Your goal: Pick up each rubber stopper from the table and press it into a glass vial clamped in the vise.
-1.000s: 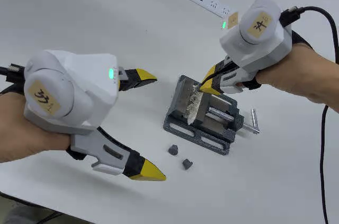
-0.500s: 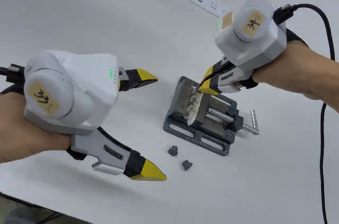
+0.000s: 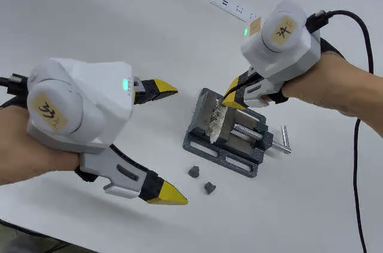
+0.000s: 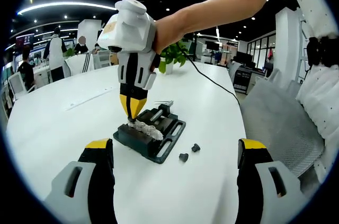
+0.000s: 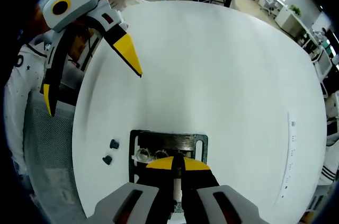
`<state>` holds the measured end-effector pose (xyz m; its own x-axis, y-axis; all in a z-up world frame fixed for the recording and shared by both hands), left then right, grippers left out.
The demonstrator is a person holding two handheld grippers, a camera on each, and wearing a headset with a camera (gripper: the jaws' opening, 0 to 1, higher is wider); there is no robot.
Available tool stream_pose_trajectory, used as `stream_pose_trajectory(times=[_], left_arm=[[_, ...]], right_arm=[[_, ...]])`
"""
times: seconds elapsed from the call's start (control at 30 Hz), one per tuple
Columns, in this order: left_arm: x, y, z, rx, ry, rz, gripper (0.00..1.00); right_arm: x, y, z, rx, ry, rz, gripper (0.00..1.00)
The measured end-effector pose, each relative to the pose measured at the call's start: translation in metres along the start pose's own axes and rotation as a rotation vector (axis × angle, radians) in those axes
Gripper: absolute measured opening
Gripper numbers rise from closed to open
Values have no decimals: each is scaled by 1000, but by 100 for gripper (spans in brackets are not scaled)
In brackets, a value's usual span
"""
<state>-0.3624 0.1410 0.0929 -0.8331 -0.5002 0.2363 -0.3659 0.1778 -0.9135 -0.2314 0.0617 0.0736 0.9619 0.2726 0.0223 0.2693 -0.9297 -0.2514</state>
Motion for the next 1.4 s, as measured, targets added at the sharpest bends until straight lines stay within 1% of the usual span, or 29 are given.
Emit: stream_pose_trajectory(times=[0.07, 0.13, 0.2, 0.27, 0.53, 0.67, 0.87, 1.03, 1.1, 1.2, 1.23, 1.27, 1.33, 1.37, 1.4], left_arm=[[2, -1, 0, -2, 2, 3, 97], [2, -1, 0, -7, 3, 6, 97], [2, -1, -1, -11, 1, 6, 97], [3, -1, -2, -18, 0, 9, 97], [4, 0, -6, -39, -6, 13, 96], [7, -1, -6, -48, -4, 16, 96], [12, 1, -5, -65, 3, 20, 95], [12, 2, -6, -72, 3, 20, 94], [12, 3, -6, -76, 3, 23, 94], [12, 4, -6, -85, 5, 26, 94], [12, 4, -5, -87, 6, 29, 94], [12, 4, -5, -90, 8, 29, 94], [13, 4, -5, -95, 11, 36, 93], [14, 4, -5, -96, 11, 37, 93], [14, 4, -5, -99, 12, 37, 93]], right_arm=[[0, 1, -1, 23, 13, 22, 0], [0, 3, -2, 50, 23, 68, 0], [0, 4, -2, 55, 28, 55, 0], [2, 5, -1, 67, 30, 85, 0], [-2, 4, -2, 86, 60, 69, 0], [-2, 5, -2, 105, 75, 81, 0], [-1, 8, -3, 144, 90, 123, 0], [-1, 9, -3, 157, 101, 128, 0], [0, 10, -6, 171, 121, 131, 0], [1, 9, -15, 196, 142, 150, 0], [1, 9, -19, 211, 155, 158, 1], [1, 9, -22, 217, 159, 164, 1], [2, 10, -28, 246, 173, 186, 2], [2, 11, -31, 255, 177, 193, 3], [-2, 10, -36, 268, 182, 205, 3]])
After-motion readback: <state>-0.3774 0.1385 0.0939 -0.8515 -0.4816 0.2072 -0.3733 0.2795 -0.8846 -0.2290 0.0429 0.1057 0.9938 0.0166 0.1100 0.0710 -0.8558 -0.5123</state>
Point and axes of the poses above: the centre of the closed fingertips' face, and the gripper's own axes: z roughly forward along the fingers, x roughly to its right, y roughly out of its underside, the point moved 5 cm from there along -z, roughly backward along the fingers, and after that the axes turned 8 degrees about -z, right-handed, at the moved point
